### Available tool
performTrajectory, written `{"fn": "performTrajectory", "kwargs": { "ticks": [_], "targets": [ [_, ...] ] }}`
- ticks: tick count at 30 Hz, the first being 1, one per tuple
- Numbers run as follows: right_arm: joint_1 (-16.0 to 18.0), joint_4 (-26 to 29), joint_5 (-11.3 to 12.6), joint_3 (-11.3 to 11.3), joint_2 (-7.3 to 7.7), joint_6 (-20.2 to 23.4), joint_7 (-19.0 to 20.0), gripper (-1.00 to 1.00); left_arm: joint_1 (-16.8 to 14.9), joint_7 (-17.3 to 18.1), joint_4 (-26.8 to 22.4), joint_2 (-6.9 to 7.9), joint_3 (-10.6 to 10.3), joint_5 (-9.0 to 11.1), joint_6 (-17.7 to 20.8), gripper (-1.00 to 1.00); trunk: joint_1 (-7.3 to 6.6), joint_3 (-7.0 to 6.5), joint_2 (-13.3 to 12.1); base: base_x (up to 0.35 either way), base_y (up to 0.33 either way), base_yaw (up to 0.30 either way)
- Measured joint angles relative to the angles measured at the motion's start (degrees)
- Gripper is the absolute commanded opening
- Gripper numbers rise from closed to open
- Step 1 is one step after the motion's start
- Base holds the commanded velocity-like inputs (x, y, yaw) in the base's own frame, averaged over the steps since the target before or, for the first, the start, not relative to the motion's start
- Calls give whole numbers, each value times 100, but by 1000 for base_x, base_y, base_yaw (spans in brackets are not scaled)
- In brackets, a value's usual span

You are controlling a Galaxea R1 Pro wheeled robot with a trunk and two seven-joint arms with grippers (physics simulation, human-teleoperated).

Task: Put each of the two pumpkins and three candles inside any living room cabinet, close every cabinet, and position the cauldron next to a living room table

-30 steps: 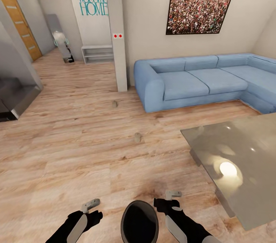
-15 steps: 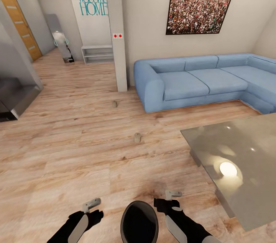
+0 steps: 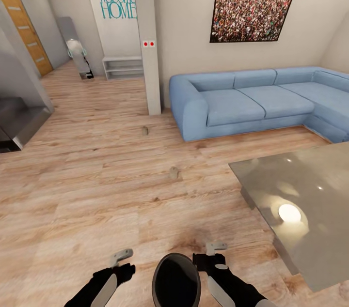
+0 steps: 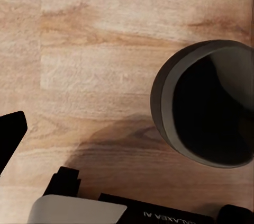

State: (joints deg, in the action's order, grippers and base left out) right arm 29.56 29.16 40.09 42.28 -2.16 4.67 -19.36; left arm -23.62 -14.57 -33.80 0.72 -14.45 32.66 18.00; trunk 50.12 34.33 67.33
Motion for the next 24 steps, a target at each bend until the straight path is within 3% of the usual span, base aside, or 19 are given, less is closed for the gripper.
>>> {"fn": "performTrajectory", "kwargs": {
  "ticks": [11,19,24],
  "targets": [
    [0,-3,12,62,-8,-158,8,100,9,-6,225,-25,-335,31,-482,100,242,198,441,0,0,0],
    [0,-149,4,187,-8,-293,4,100,10,-3,340,-223,-680,15,-700,100,418,342,762,0,0,0],
    [-1,-171,-7,194,-8,-445,6,100,9,-3,450,-292,-739,15,-873,100,527,431,963,0,0,0]
  ]
}}
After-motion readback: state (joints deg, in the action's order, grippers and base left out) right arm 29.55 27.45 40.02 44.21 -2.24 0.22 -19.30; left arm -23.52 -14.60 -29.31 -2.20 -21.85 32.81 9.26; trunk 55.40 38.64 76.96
